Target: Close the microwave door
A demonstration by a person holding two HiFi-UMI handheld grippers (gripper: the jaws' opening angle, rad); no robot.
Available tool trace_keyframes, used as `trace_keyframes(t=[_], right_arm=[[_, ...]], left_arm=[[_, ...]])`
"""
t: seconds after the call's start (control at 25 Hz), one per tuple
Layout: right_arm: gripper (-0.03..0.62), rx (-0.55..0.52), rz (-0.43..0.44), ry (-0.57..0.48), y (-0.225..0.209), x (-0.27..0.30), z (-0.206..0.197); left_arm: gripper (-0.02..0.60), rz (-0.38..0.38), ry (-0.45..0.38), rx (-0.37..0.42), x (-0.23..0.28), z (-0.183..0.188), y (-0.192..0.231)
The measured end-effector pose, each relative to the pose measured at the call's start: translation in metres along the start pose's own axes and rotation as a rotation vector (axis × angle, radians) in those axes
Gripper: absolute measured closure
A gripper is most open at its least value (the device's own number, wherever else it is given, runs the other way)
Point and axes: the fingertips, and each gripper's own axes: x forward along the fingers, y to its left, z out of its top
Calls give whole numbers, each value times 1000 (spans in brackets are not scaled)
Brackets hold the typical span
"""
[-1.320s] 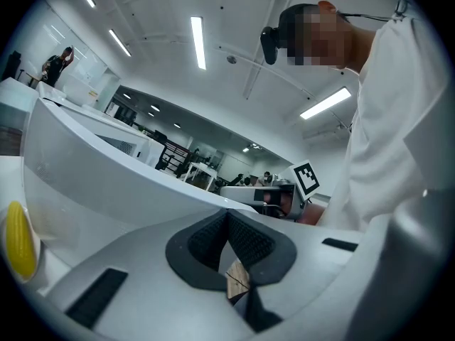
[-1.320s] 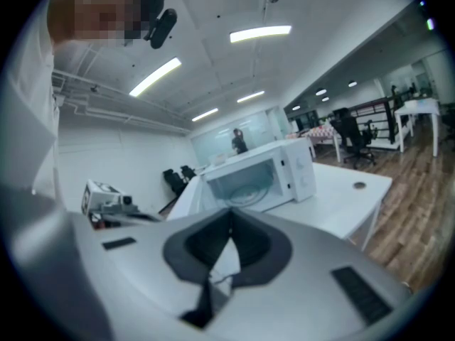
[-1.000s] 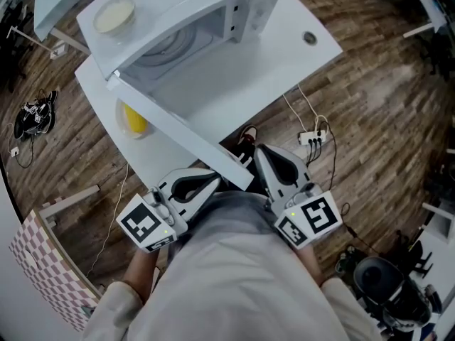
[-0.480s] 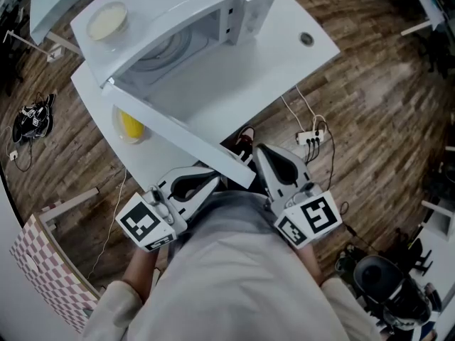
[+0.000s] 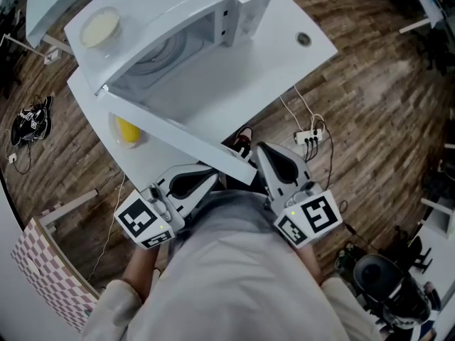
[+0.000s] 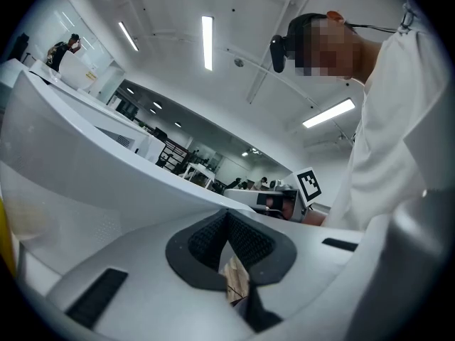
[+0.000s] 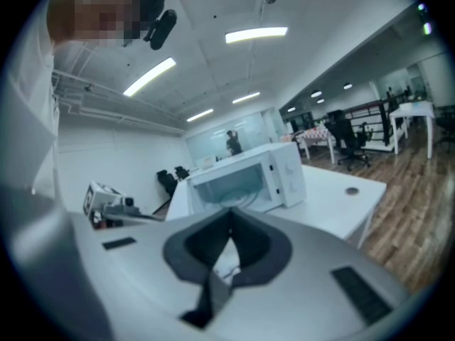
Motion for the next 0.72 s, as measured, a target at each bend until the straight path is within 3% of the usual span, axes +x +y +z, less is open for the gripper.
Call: trace_keyframes(t=[0.72], right_arm=[[572,16,-26,0,-18,6,5]], left_arm=[[566,-16,-4,-12,13,8,15]])
